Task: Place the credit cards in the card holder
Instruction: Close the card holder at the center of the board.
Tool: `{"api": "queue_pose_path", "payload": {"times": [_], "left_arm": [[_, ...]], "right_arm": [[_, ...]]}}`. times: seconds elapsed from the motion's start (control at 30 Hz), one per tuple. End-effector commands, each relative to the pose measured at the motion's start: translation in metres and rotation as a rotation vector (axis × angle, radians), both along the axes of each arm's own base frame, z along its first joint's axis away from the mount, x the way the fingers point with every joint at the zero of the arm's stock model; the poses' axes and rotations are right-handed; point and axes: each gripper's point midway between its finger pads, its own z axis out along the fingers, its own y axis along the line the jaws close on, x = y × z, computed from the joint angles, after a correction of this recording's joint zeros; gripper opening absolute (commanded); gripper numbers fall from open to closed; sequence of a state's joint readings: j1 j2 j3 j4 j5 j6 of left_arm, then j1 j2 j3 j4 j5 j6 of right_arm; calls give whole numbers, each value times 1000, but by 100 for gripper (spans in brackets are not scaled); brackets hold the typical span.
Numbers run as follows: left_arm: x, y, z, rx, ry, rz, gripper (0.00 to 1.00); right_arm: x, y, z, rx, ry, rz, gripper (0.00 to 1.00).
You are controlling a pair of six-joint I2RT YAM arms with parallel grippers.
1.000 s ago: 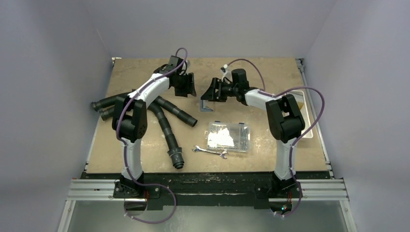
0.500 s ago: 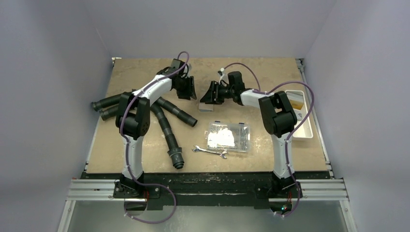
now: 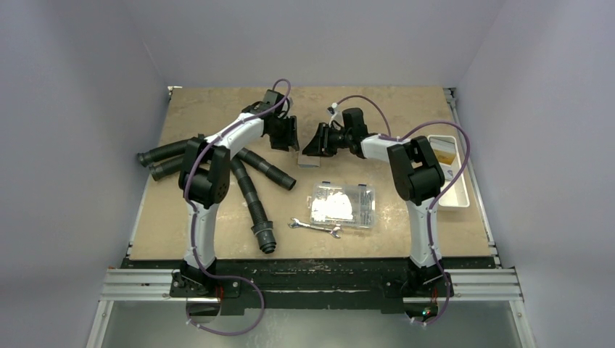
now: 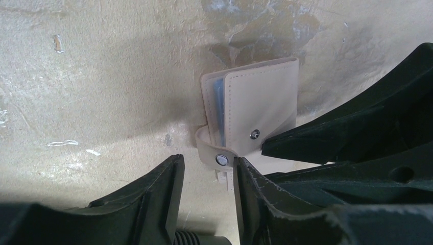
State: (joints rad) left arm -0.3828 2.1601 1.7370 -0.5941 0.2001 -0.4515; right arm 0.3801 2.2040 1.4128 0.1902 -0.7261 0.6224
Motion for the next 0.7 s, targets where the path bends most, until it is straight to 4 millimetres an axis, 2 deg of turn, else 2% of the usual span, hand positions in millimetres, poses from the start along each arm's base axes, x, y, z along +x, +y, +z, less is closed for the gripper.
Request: {"api": "queue_pose_path", "payload": {"times": [0.0,0.27,0.5,0.67], "left_arm": [[11,-3,16,2,-59,-7,46],[12,-6,25,3,-86,-11,47],[12,-11,41,0,-129,-20,58],[14,-12,44,23,-137,-15,54]], "right_arm": [[-1,-3,-21,-55,25,-13,41],[-1,-5,-28,-73,31,-13,41],[-1,-7,-31,-88,36,-16,41],[0,-9,-33,-102,36,-18,41]]}}
